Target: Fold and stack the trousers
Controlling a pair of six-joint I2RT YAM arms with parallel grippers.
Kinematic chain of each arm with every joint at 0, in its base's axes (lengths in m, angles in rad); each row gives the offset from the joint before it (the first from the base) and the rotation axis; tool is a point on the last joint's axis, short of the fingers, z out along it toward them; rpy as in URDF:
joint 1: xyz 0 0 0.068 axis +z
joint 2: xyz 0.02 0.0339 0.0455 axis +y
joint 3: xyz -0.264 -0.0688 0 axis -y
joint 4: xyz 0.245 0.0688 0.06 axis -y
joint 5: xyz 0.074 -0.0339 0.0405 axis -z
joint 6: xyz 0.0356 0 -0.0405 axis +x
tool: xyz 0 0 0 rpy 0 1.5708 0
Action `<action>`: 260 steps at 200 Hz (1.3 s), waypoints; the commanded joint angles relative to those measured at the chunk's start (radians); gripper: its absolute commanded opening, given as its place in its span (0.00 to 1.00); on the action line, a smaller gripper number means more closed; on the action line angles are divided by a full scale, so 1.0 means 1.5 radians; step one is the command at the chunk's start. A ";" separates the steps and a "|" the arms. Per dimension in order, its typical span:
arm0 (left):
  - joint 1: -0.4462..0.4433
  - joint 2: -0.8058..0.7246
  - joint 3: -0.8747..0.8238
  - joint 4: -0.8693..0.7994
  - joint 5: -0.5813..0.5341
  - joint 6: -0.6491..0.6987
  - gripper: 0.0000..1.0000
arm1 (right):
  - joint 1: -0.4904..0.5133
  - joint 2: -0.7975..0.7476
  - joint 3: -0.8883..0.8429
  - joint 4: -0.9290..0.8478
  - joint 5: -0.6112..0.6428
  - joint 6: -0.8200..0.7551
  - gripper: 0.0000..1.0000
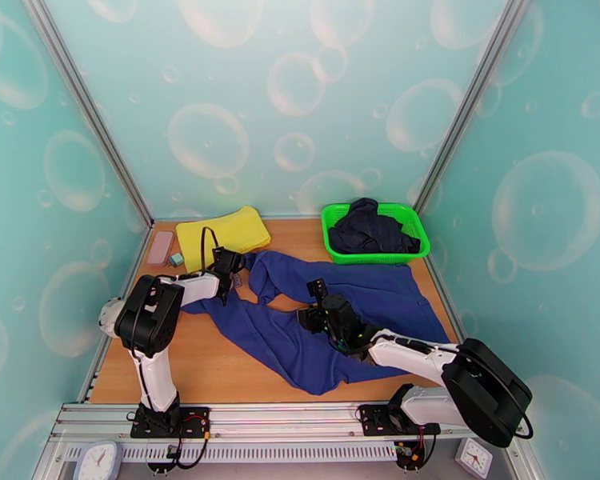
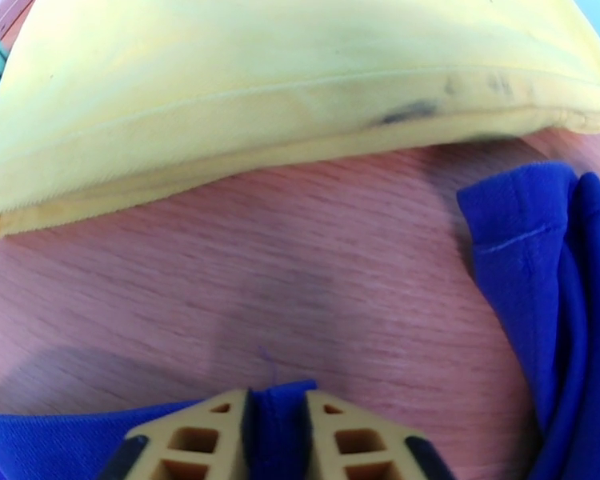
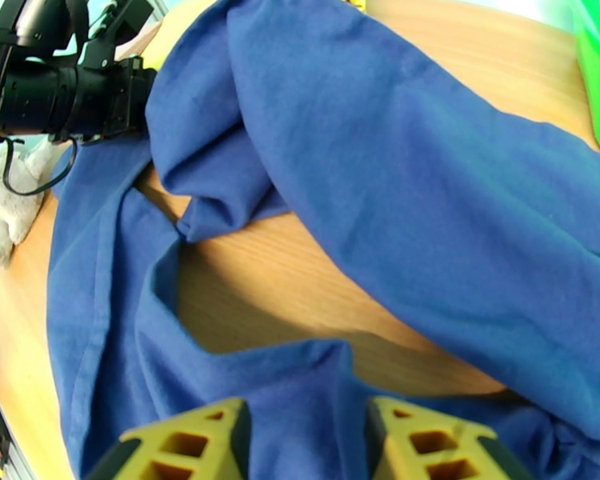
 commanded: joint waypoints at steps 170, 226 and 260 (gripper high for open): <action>-0.028 -0.282 -0.156 -0.016 -0.076 -0.004 0.00 | -0.049 0.238 0.115 -0.109 -0.029 0.089 0.41; -0.018 -0.591 -0.302 -0.129 -0.105 -0.089 0.00 | -0.065 0.229 0.107 -0.122 -0.008 0.112 0.40; -0.014 -0.873 -0.356 -0.280 -0.144 -0.198 0.00 | -0.075 0.220 0.097 -0.123 0.002 0.126 0.40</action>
